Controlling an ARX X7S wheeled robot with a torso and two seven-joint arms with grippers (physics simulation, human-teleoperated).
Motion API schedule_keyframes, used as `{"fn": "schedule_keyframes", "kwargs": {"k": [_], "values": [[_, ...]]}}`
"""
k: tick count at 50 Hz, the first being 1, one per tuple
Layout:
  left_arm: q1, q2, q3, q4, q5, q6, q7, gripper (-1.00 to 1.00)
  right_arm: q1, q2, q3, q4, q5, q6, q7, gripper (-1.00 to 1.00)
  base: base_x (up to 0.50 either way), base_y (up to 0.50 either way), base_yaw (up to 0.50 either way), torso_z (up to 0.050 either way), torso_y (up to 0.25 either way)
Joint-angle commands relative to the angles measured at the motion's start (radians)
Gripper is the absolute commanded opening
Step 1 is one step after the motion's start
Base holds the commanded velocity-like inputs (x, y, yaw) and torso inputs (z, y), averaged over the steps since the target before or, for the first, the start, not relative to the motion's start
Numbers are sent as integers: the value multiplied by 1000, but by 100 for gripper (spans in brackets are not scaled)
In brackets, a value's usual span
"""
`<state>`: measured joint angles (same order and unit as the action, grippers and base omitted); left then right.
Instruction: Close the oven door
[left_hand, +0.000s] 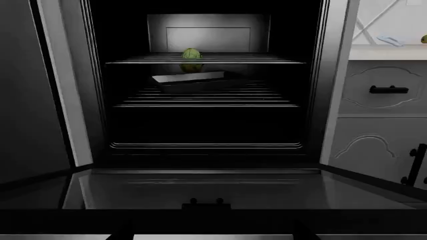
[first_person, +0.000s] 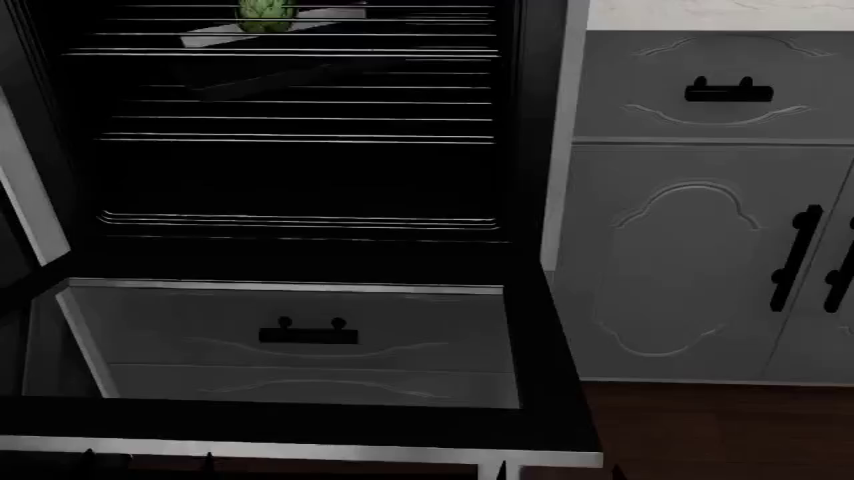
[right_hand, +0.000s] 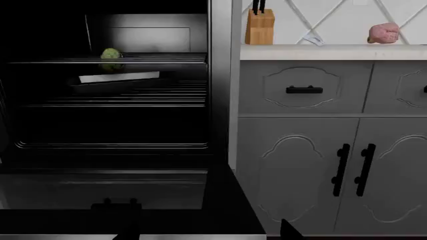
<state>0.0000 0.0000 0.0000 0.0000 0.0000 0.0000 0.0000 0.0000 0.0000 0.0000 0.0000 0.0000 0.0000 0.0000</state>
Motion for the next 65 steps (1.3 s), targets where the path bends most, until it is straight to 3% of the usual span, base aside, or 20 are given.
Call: {"fn": "schedule_keyframes", "kwargs": {"k": [1,20,65], "values": [[0,-17,20,0,-17,0,-20,100,0,20,-25,-2,20,1,25,100,0,0,0,0,0],[-2,-61,72,-4,-55,11,-74,100,0,63,-75,-4,66,-6,68,100,0,0,0,-1,0],[-5,-113,136,-7,-94,27,-134,100,8,112,-135,-1,114,-8,128,100,0,0,0,-50,0]]}}
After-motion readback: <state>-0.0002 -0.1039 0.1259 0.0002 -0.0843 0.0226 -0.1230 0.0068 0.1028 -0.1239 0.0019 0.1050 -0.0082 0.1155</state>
